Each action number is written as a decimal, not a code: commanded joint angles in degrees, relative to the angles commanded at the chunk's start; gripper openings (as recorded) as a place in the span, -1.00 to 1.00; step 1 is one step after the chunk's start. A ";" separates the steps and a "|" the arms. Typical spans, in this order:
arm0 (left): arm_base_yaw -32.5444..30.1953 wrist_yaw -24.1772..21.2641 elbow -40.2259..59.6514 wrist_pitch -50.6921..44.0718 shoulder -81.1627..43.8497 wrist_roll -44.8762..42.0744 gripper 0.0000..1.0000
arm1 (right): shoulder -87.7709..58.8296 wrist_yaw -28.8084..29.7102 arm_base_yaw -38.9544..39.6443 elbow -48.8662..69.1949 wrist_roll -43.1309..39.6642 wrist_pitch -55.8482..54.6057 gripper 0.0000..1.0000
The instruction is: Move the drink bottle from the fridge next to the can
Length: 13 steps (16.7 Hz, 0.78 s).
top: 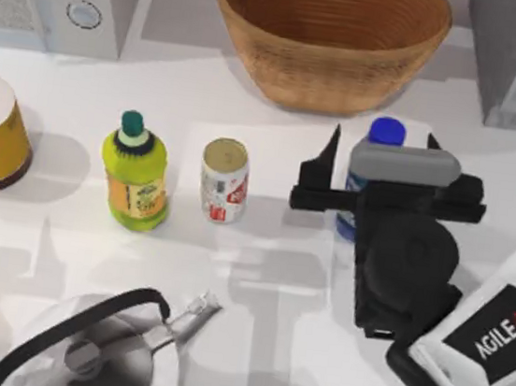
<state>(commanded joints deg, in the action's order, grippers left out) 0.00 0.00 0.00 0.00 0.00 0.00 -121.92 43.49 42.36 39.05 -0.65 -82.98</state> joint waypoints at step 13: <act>0.00 0.00 0.00 0.00 0.00 0.00 1.00 | 5.10 2.18 3.19 -5.37 0.20 -0.34 1.00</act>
<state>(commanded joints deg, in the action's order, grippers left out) 0.00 0.00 0.00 0.00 0.00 0.00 -116.81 45.68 45.56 33.68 -0.45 -83.32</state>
